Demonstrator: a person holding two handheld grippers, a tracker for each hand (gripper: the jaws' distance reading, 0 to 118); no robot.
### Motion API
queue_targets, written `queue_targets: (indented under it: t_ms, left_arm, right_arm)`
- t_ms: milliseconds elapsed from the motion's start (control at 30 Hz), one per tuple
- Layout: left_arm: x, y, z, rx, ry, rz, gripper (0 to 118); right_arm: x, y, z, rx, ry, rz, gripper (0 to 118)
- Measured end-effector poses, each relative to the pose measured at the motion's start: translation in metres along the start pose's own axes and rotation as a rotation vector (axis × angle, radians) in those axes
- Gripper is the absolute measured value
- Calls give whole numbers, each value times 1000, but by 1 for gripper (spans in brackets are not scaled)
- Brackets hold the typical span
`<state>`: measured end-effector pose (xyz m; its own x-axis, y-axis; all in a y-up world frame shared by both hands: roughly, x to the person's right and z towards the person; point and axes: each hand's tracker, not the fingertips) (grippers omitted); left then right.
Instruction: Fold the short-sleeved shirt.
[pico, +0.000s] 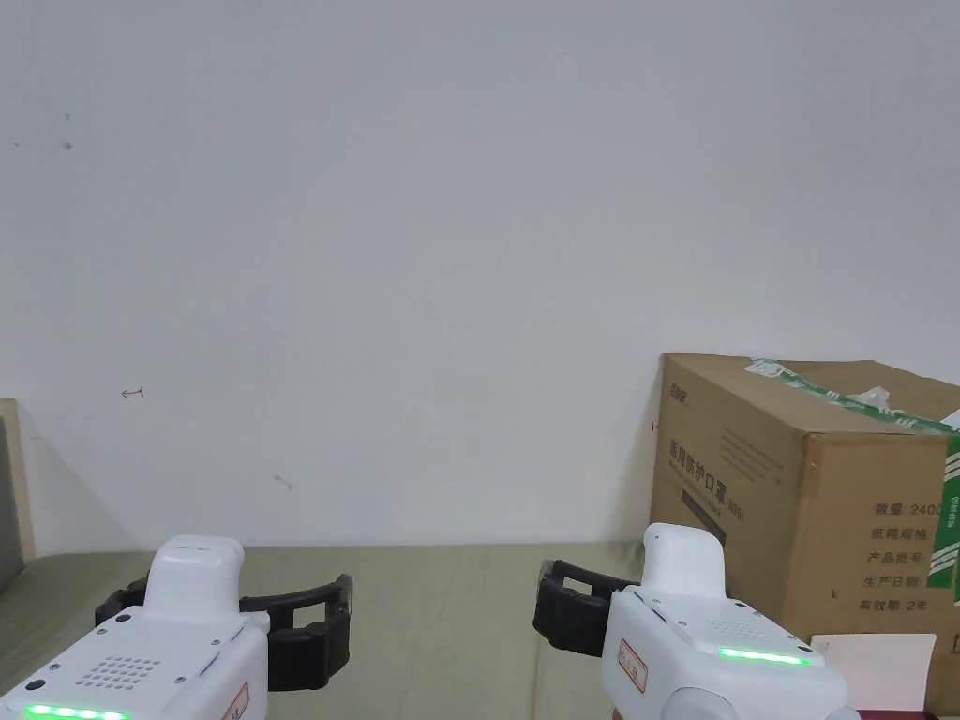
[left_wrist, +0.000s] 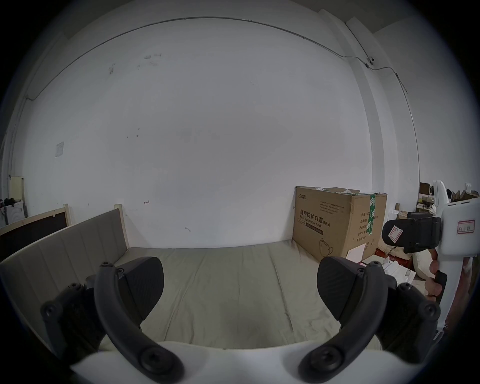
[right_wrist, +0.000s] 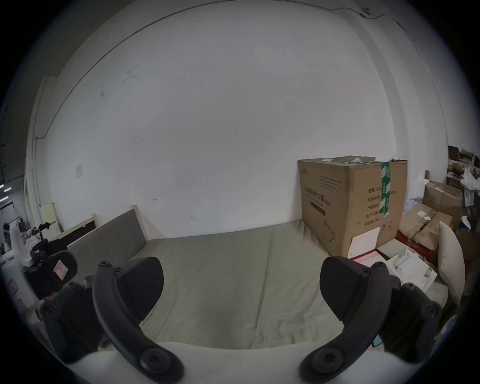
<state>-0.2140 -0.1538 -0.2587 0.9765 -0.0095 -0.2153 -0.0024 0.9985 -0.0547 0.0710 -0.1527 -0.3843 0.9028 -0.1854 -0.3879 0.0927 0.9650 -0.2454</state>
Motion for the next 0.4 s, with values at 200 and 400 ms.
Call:
queue_targets:
  t_ms: [200,400]
  left_arm:
    - [1,-1,0,-6,9,-15,118]
    - [2,-1,0,-3,11,-21,118]
  right_arm:
    - [5,0,2,11,-4,-10,118]
    - [10,0,5,21,42,-6,118]
